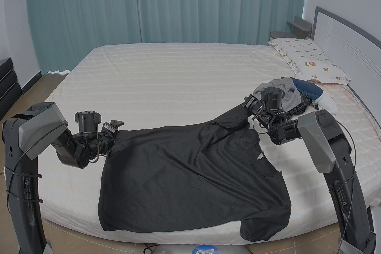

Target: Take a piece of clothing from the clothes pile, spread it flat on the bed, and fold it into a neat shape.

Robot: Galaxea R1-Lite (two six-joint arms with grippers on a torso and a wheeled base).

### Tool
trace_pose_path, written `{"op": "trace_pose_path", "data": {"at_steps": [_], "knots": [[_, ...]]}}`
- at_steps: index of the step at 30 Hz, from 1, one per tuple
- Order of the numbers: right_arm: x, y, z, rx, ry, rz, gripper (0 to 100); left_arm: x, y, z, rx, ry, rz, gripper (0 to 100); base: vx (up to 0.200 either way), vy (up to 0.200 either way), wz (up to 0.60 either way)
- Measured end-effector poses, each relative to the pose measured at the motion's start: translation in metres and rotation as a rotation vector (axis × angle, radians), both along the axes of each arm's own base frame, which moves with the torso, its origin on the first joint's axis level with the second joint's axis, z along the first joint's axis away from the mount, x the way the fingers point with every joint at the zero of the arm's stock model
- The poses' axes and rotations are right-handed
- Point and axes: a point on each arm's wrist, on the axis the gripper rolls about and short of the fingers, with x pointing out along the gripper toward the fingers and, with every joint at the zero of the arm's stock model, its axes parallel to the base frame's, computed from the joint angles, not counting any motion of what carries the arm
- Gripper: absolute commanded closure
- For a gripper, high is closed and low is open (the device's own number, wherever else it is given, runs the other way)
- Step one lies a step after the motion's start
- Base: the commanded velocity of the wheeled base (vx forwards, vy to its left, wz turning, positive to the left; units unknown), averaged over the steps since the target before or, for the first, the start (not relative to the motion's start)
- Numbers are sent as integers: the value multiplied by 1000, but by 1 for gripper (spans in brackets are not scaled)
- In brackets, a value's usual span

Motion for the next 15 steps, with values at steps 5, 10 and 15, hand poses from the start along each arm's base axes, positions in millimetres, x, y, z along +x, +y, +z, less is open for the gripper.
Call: {"op": "trace_pose_path", "data": {"at_steps": [5,10,15], "knots": [[1,2,-19,-15,36,8,0,0,0,0,0,0,0,0,0,0,0],[0,-7,-28,-29,78,-10,0,0,0,0,0,-1,0,0,0,0,0],[-5,-25,-35,-52,135,-18,0,0,0,0,0,-2,0,0,0,0,0]]}}
